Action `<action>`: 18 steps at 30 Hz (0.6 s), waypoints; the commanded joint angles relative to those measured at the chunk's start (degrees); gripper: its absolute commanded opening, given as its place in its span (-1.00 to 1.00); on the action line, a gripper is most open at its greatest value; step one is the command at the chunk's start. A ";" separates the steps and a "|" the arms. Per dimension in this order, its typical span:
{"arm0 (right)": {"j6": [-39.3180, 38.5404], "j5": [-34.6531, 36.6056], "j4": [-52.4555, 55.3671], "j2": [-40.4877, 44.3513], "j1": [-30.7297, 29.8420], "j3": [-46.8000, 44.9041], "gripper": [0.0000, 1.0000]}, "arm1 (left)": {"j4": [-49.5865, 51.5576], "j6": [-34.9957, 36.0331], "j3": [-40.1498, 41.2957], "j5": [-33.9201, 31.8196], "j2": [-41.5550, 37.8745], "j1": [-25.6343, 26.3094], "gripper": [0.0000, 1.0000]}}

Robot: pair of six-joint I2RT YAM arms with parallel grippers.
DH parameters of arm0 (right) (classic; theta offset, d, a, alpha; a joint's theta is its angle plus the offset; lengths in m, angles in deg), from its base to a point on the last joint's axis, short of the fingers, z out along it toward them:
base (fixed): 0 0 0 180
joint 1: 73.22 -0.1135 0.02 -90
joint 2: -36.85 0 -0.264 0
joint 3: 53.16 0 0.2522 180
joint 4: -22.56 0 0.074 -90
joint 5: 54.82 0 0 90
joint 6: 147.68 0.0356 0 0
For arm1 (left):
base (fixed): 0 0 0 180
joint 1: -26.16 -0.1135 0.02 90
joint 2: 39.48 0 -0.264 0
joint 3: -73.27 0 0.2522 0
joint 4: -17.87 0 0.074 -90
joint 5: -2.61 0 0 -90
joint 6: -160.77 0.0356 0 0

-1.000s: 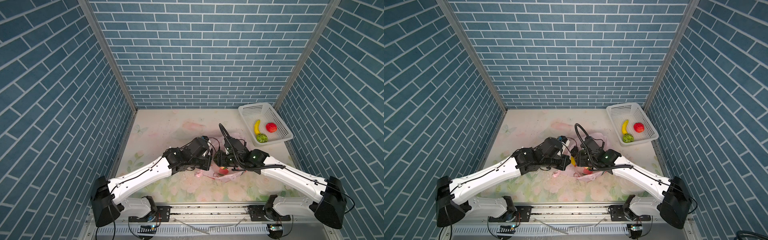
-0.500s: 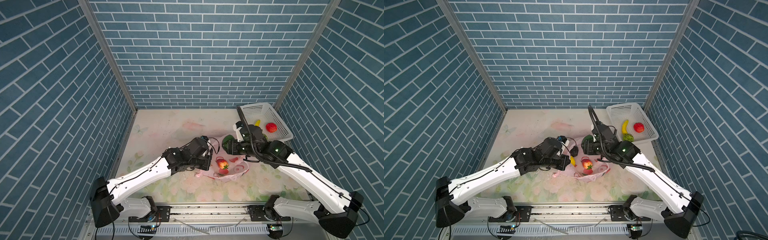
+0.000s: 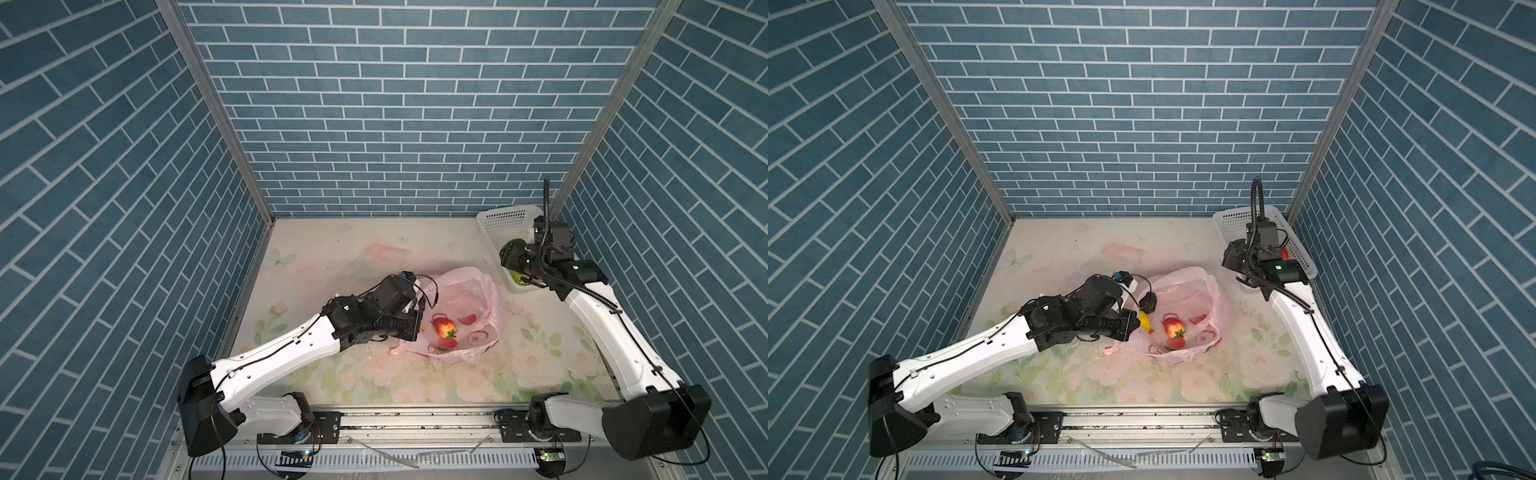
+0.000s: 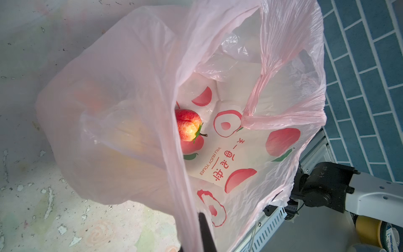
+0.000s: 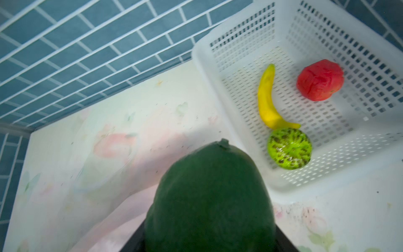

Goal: Untie the knot of the plastic bag and take out the fruit
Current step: Place the fruit in the basket.

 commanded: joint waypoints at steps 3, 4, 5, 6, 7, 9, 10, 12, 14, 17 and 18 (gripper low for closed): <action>-2.56 -4.32 -8.45 -12.41 6.35 3.97 -0.05 | 0.90 0.34 1.11 0.05 -1.23 -0.42 -1.00; -2.57 -4.83 -8.94 -15.44 7.30 5.66 -0.06 | 0.92 0.33 1.16 0.05 -1.23 -0.39 -1.00; -2.72 -5.17 -9.19 -18.44 8.09 7.55 -0.06 | 0.94 0.34 1.21 0.05 -1.32 -0.38 -1.00; -2.82 -5.18 -8.86 -20.81 8.55 9.32 -0.06 | 0.90 0.26 1.28 -0.01 -1.48 -0.41 -1.00; -2.91 -5.17 -8.61 -23.43 9.14 11.34 -0.06 | 1.01 0.29 1.35 -0.11 -1.62 -0.38 -1.00; -2.98 -5.22 -8.28 -27.35 9.79 14.31 -0.05 | 1.14 0.26 1.34 -0.13 -1.83 -0.38 -1.00; -2.97 -5.17 -8.30 -28.70 10.07 15.27 -0.04 | 1.19 0.21 1.30 -0.24 -1.86 -0.44 -1.00; -3.00 -5.17 -7.74 -30.85 10.59 17.10 0.08 | 1.47 0.12 1.38 -0.31 -2.18 -0.38 -1.00; -3.09 -4.95 -6.00 -32.47 10.95 19.02 0.29 | 1.89 0.12 1.29 -0.39 -2.34 -0.38 -1.00; -3.18 -4.30 -5.48 -32.24 10.97 18.96 0.52 | 2.27 0.14 1.29 -0.34 -2.54 -0.37 -1.00; -3.09 -4.22 -5.48 -31.82 10.96 18.52 0.55 | 2.33 0.16 1.29 -0.31 -2.57 -0.38 -1.00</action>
